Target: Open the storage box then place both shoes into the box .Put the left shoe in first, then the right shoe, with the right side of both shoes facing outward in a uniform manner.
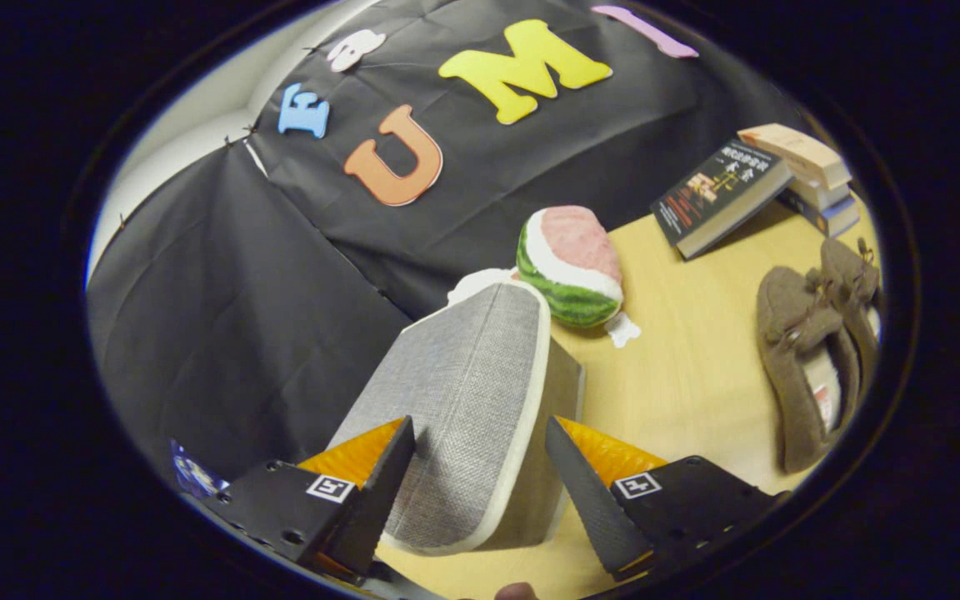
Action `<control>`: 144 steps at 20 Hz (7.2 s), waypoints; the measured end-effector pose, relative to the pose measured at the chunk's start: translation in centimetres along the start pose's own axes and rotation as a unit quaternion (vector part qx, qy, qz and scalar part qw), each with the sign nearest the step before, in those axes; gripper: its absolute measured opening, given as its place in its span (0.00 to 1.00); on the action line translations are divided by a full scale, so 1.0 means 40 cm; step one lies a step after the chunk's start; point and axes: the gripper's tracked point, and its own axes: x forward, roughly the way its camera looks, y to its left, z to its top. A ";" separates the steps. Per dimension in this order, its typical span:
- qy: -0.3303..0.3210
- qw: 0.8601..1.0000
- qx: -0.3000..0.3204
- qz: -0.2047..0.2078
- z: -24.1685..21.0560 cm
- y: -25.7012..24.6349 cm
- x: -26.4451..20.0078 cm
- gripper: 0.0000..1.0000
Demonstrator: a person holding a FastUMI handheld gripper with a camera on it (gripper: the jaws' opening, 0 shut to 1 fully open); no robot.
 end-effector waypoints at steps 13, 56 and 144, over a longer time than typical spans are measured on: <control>-0.010 1.000 -0.021 0.006 0.079 0.075 -0.068 0.00; -0.185 0.926 -0.258 -0.206 0.338 0.175 -0.443 0.96; 0.006 0.973 -0.075 -0.216 0.119 0.246 0.069 0.95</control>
